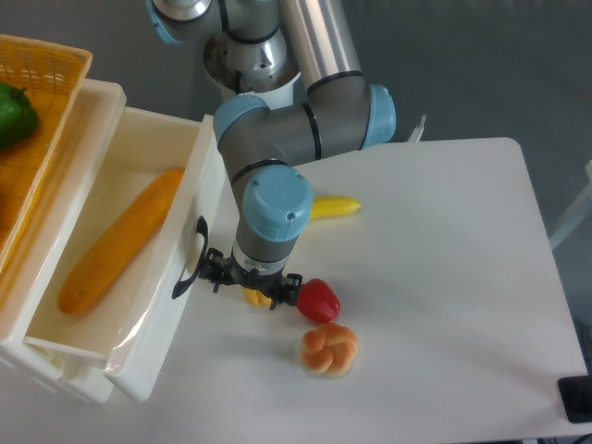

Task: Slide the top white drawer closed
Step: 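Push the drawer front inward into the cabinet with the gripper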

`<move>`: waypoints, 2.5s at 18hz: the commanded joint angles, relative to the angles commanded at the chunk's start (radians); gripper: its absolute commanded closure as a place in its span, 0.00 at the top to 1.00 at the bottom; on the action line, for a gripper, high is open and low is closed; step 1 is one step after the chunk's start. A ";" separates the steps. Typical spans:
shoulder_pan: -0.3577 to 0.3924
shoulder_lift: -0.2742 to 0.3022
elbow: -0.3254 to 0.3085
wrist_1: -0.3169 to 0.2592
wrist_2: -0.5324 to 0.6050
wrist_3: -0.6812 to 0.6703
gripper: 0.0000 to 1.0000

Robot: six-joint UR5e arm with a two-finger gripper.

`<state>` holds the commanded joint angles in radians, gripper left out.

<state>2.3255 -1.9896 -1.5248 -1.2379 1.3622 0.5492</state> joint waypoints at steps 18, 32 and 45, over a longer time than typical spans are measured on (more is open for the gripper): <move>-0.054 0.012 0.000 -0.011 -0.002 0.000 1.00; -0.098 0.015 0.003 0.000 0.000 0.012 1.00; -0.138 0.012 0.009 0.003 0.002 0.012 1.00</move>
<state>2.1875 -1.9773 -1.5156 -1.2349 1.3637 0.5614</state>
